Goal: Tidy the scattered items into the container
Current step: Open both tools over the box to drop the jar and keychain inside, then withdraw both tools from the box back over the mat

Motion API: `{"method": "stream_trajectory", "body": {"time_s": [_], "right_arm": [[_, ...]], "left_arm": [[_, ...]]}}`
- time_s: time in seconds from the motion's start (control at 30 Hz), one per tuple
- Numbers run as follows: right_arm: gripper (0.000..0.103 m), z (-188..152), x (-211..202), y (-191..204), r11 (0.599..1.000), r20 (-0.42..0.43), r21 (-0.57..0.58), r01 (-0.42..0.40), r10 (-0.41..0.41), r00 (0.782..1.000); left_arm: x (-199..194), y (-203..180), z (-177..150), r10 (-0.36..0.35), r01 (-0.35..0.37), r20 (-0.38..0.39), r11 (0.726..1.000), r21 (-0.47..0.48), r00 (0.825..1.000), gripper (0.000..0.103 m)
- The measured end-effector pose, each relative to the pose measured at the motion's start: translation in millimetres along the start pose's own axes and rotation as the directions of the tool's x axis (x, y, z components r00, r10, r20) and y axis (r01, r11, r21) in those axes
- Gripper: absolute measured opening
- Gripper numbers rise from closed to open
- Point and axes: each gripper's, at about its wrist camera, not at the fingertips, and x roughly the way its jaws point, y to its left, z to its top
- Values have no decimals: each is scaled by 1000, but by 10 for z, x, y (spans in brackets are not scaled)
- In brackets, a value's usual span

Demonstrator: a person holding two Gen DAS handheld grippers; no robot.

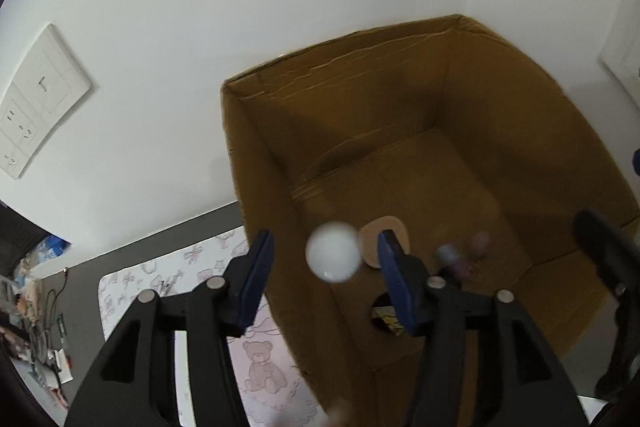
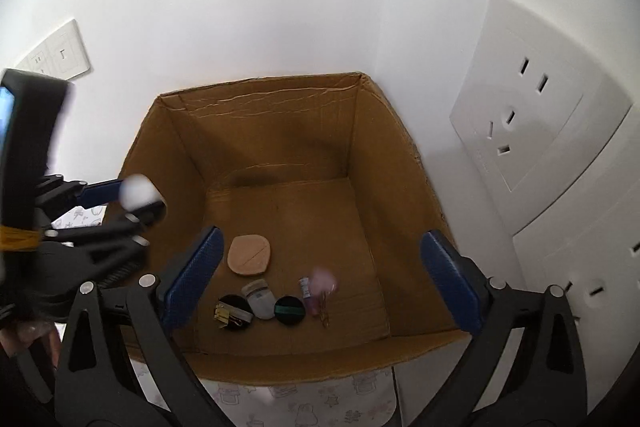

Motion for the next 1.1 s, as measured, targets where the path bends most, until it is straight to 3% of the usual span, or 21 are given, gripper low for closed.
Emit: {"method": "stream_trajectory", "body": {"time_s": [0.03, 0.1, 0.13, 0.43, 0.7, 0.97, 1.1], "right_arm": [[101, 5, -9, 19, 1000, -1, -7, 5, -5, 1000], [102, 13, -15, 25, 1000, -9, -11, 14, -15, 1000], [102, 9, -24, 26, 1000, -9, -10, 19, -19, 1000], [102, 19, -81, 45, 1000, -5, -10, 27, -27, 1000], [103, 12, -149, 43, 1000, -6, -7, 22, -22, 1000], [103, -1, -229, 64, 1000, 2, -4, 27, -27, 1000], [103, -7, -277, 88, 1000, 8, -6, 28, -28, 1000]], "left_arm": [[-29, -9, -4, 4, -4, 9, 1000, -1, 1000, 59], [-97, -35, -12, 7, -7, 32, 1000, 6, 999, 80], [-118, -33, -13, 4, -4, 38, 1000, 4, 999, 84], [-265, 9, -14, 22, -22, 77, 1000, 3, 997, 86], [-351, 38, -28, 36, -36, 100, 999, -3, 994, 98], [-455, 89, -75, 40, -39, 114, 999, -14, 993, 99], [-546, 216, -104, 23, -14, 137, 998, -63, 990, 99]]}}
